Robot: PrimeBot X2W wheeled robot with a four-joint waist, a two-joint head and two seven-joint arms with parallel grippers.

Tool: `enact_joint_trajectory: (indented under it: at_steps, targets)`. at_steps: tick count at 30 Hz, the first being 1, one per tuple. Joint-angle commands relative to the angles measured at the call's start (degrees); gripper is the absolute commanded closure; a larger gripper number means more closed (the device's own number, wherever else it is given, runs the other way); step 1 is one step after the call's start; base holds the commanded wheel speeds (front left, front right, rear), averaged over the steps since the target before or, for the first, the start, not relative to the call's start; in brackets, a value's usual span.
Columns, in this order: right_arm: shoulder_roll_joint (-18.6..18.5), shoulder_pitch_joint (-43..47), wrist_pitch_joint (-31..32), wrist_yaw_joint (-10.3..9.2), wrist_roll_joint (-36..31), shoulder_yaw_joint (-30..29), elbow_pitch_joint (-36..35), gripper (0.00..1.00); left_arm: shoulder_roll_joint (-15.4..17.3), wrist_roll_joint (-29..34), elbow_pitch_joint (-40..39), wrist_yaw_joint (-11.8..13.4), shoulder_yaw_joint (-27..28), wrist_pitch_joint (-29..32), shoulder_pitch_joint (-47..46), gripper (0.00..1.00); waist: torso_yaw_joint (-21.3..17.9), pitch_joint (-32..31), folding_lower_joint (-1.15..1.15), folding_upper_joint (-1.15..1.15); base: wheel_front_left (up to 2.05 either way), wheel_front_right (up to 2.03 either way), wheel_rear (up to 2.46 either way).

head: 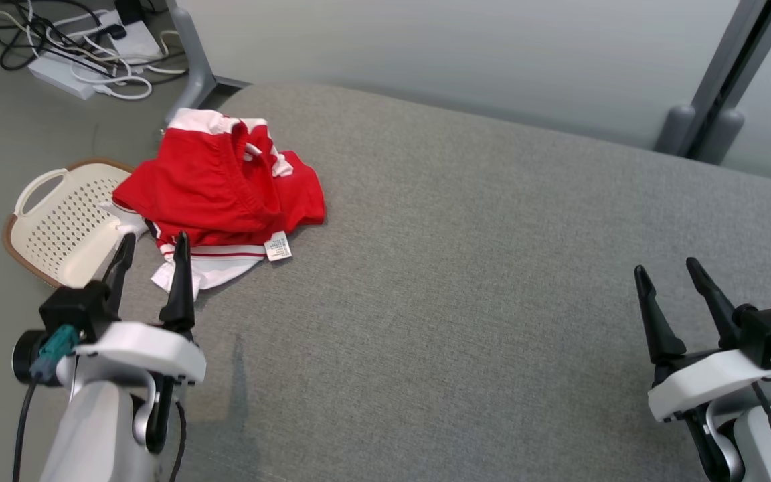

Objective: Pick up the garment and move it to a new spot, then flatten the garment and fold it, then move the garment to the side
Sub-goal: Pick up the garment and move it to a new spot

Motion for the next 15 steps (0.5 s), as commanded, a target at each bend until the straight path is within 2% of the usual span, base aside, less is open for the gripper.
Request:
enact_joint_trajectory:
  at_steps: [1,7,15]
  targets:
    - [-0.7,-0.83,-0.19,0.13,-0.14,-0.05,-0.06,0.0,-0.05,-0.22,0.33,0.16,0.05,0.06,-1.56,0.0,-0.97,1.61,0.0,0.0,0.0,0.0,0.0]
    - [-2.62,-3.76,1.11,0.13,0.13,1.12,-1.8,0.0,0.11,-0.81,6.78,0.22,0.58,0.06,-9.98,0.0,-4.44,7.59,0.0,0.0,0.0,0.0,0.0]
    - [-4.1,-6.04,2.07,0.12,0.63,1.54,-3.46,0.0,2.43,-2.88,22.12,0.36,2.03,0.82,-19.87,0.0,-7.66,12.92,0.0,0.0,0.0,0.0,0.0]
